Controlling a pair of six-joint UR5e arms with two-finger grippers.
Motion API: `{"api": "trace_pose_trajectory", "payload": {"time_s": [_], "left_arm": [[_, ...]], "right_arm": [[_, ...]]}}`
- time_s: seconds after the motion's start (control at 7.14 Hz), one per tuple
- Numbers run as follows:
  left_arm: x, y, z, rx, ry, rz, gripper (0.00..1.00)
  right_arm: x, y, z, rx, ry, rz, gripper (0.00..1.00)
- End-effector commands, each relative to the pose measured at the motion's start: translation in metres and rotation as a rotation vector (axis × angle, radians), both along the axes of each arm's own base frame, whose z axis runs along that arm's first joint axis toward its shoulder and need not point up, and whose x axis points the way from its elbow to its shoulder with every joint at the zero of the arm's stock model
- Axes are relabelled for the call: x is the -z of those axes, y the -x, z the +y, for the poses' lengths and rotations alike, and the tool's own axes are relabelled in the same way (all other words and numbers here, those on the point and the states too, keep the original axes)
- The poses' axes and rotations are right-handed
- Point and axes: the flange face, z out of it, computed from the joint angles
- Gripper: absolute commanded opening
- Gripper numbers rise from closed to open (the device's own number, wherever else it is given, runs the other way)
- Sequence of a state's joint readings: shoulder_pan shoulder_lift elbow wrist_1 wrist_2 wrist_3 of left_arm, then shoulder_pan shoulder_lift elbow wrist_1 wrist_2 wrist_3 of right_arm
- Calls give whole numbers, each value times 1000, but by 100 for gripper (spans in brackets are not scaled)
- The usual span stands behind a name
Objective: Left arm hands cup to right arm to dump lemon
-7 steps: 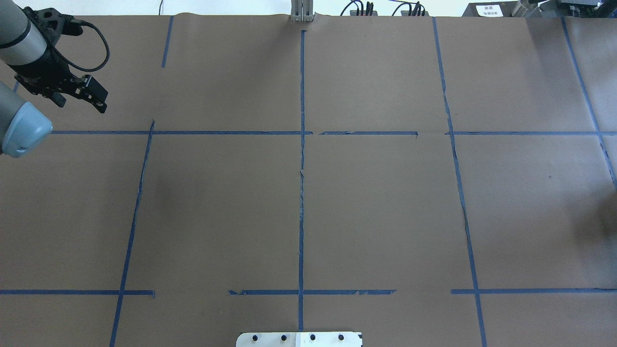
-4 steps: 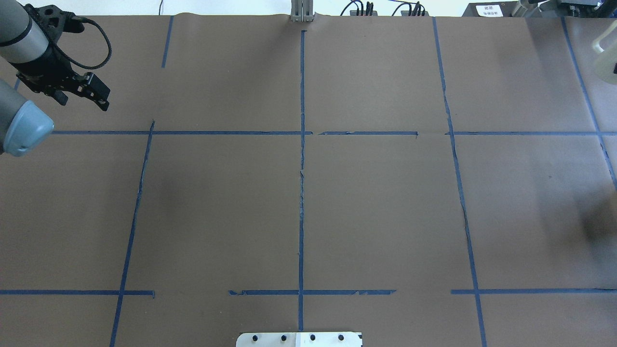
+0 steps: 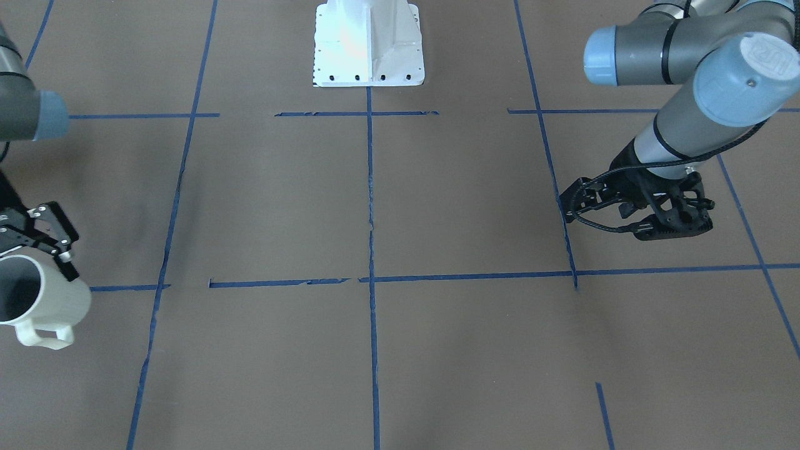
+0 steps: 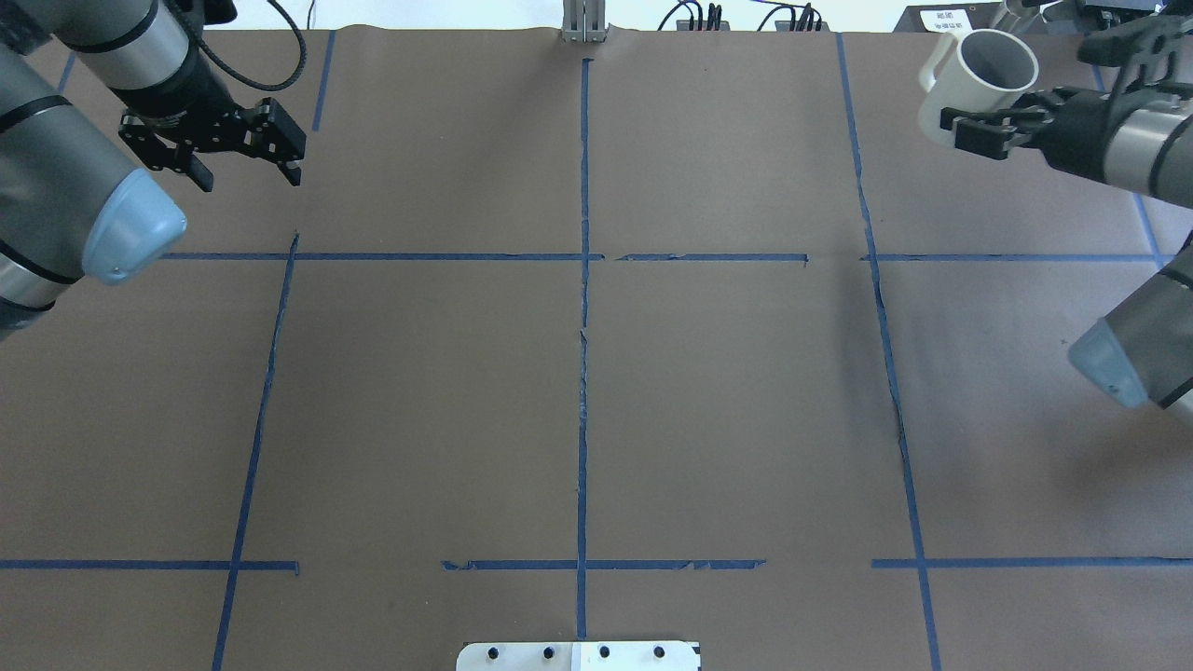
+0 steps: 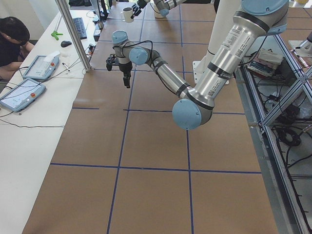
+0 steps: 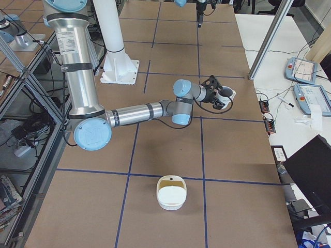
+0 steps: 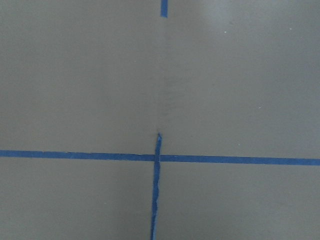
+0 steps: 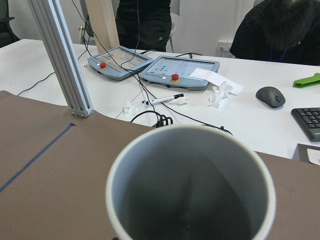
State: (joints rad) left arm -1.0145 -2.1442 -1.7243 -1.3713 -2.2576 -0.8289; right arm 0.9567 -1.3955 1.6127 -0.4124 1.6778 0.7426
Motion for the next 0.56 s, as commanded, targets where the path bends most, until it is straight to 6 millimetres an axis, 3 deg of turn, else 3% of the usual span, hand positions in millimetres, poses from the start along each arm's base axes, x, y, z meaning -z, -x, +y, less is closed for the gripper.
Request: {"api": "trace_pose_trajectory", "payload": {"time_s": [0.0,0.14,0.28,0.42], "left_arm": [[43,-19,-5,21,56,48,100],[55,-29,-11,35,104,66,100],[65,-33,-17,34,111,74,100],[67,-34,-17,31,117,78,100]], "right_arm": [[86,102,27,-13,2,-9,18],[108,158,51,-9,-16,-3,20],[137,201,68,-28,-24,27,20],[147,231,88,-25,-38,84,28]]}}
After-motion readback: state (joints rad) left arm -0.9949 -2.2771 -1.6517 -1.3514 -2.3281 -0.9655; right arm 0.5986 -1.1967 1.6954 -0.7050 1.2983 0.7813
